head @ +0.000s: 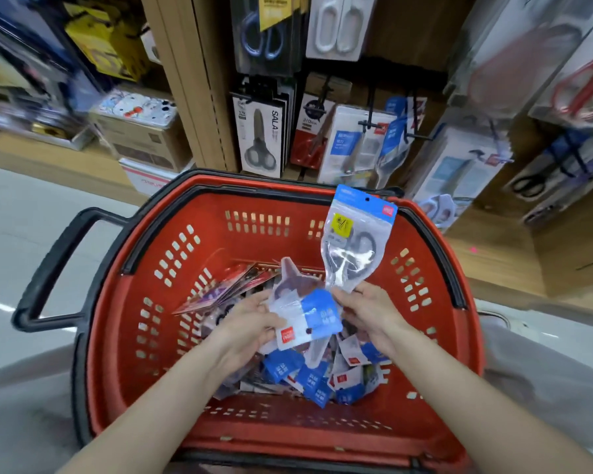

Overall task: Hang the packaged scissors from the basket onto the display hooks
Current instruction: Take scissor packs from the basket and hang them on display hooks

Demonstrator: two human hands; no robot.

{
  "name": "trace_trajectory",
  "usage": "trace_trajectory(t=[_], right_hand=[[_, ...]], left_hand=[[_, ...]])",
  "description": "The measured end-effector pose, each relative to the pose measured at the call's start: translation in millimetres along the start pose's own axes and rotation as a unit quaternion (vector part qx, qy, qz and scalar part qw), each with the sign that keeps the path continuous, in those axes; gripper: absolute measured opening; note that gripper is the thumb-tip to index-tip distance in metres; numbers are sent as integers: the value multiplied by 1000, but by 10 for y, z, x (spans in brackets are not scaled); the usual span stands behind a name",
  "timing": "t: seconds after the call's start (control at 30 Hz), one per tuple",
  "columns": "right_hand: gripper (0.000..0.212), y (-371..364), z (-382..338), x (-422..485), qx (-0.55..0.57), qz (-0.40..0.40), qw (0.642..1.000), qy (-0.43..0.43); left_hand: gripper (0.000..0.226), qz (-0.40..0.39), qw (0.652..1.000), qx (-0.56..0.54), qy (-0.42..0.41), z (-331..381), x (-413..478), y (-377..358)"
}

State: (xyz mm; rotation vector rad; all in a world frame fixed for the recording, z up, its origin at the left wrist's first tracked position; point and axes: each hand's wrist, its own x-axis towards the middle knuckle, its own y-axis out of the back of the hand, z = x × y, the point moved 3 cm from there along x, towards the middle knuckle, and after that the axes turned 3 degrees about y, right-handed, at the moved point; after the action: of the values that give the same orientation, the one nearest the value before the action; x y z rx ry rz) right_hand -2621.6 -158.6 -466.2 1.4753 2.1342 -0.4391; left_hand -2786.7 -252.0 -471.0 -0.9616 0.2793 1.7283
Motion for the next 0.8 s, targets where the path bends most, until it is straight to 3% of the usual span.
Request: trace_trajectory(t=[0.27,0.5,0.67,0.8], right_hand=[[23,105,6,-49,-53,-94,993,-56],[28,107,163,-89,-48,-56,997,-26],[27,67,163,-168,-70,-96,993,7],[15,155,61,-225,-61,-63,995,43]], left_hand=[[64,-104,987,123,-20,-10,-162,-70],[49,-128,978,161,-7,5,-241,-254],[30,-52,987,153,15,-13,-131,-330],[20,27,990,140,17,-56,-20,-238]])
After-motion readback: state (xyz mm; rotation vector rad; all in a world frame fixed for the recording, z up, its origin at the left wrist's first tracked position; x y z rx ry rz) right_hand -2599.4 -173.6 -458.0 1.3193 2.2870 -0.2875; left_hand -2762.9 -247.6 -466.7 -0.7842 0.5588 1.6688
